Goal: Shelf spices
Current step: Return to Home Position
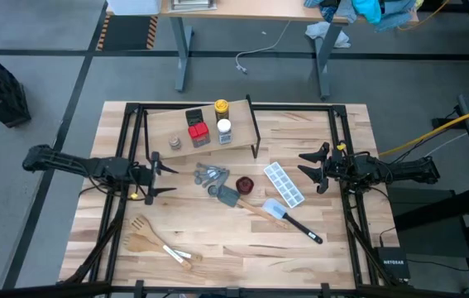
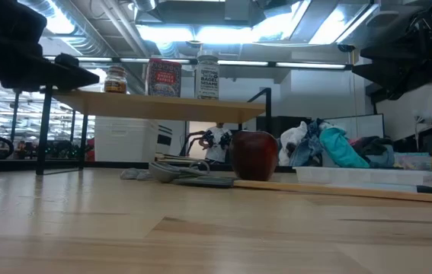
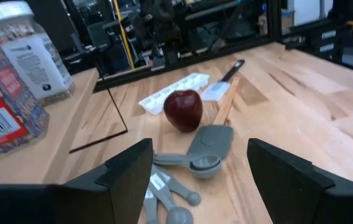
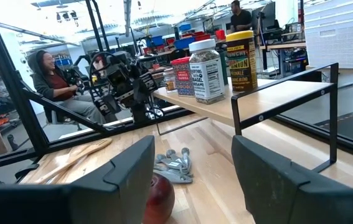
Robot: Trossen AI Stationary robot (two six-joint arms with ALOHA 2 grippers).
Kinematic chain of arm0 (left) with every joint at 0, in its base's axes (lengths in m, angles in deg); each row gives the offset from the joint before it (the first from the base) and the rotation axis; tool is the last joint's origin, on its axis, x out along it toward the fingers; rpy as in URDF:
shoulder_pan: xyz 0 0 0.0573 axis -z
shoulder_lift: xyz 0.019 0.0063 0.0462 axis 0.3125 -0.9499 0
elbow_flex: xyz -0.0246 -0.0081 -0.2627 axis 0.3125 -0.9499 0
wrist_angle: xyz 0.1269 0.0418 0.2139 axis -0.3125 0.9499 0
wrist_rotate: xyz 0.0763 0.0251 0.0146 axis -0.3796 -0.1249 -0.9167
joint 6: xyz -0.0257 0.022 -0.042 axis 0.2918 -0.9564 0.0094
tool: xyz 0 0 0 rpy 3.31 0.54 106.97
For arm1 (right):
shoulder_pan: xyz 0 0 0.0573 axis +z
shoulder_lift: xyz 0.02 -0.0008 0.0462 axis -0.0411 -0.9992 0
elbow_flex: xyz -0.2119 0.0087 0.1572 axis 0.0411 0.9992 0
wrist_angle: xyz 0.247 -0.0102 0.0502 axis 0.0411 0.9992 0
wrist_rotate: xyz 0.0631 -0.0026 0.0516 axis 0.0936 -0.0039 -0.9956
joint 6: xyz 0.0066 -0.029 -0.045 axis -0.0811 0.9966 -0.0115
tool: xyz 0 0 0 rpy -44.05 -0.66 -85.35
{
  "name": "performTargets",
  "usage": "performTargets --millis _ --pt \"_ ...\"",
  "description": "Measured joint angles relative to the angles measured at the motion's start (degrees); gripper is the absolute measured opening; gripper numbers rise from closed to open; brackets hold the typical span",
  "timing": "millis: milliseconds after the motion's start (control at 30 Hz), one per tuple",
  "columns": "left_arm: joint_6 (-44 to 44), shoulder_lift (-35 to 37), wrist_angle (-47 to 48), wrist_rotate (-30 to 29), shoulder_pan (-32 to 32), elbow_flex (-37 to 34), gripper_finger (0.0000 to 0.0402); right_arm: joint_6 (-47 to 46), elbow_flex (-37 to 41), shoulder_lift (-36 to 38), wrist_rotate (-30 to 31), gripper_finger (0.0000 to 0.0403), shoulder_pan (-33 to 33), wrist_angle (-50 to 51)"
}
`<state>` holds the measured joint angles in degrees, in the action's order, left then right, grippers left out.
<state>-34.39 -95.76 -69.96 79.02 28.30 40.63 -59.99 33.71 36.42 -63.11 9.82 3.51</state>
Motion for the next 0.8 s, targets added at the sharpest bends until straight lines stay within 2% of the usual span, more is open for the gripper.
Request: performTargets --millis 533,800 --pt "-0.1 11.0 0.0 0.0 0.0 0.0 0.0255 0.0 0.0 0.0 0.0 0.0221 0.0 0.0" --pt "0.2 11.1 0.0 0.0 0.0 0.0 0.0255 0.0 0.0 0.0 0.0 0.0221 0.0 0.0"
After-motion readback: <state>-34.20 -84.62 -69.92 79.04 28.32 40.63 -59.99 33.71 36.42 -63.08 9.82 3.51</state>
